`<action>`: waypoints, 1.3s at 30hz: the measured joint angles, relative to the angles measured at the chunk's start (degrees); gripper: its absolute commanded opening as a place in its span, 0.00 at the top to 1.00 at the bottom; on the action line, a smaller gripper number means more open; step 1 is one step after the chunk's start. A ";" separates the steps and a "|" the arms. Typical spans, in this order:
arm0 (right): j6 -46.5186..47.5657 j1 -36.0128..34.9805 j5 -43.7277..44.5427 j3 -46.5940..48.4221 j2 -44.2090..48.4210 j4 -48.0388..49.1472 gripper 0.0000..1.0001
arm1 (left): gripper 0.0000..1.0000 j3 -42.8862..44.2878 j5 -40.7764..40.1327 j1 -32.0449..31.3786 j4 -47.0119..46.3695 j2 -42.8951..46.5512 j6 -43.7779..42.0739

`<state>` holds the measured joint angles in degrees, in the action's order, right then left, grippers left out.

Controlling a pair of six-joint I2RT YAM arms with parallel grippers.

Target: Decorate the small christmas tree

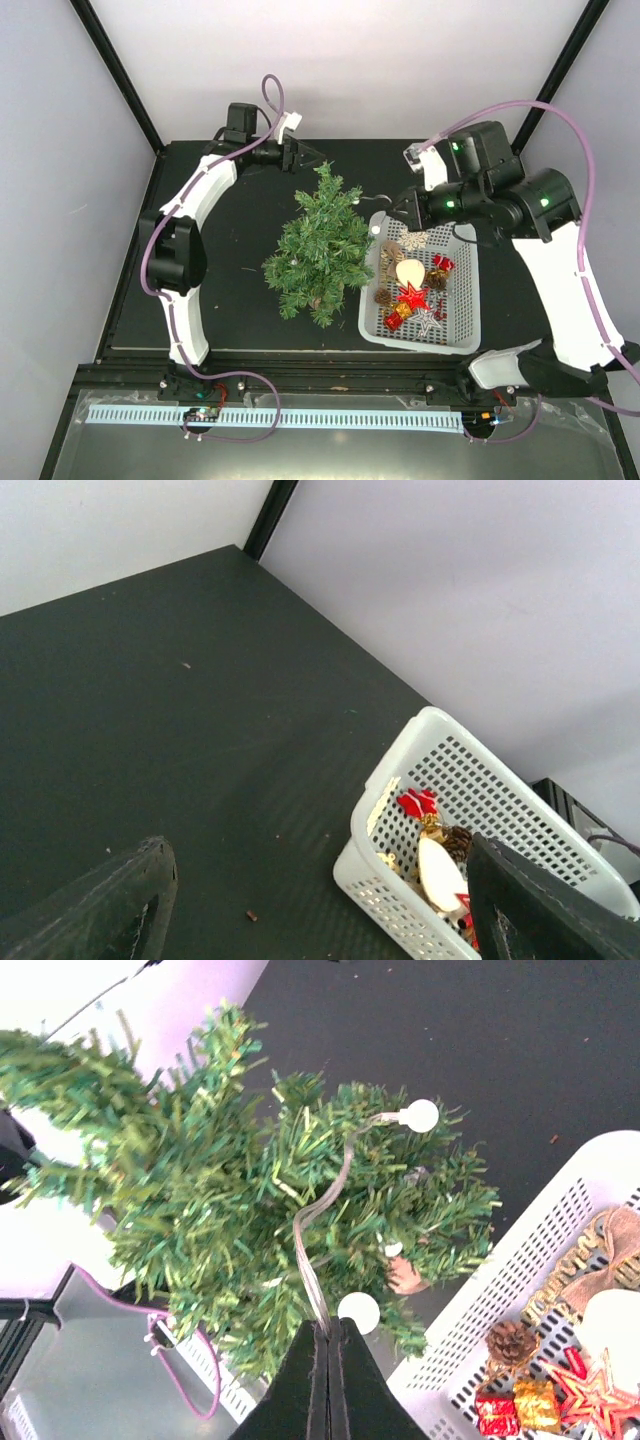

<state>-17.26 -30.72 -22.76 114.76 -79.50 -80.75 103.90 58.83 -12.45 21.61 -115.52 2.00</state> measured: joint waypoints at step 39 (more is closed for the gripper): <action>-2.84 -14.91 -15.67 2.05 -5.44 5.84 0.99 | 0.18 -7.76 -3.21 0.92 8.46 6.16 -7.43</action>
<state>-20.10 -45.63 -38.44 116.81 -84.95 -74.91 96.14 55.61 -11.53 30.06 -109.36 -5.43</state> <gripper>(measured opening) 0.012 0.821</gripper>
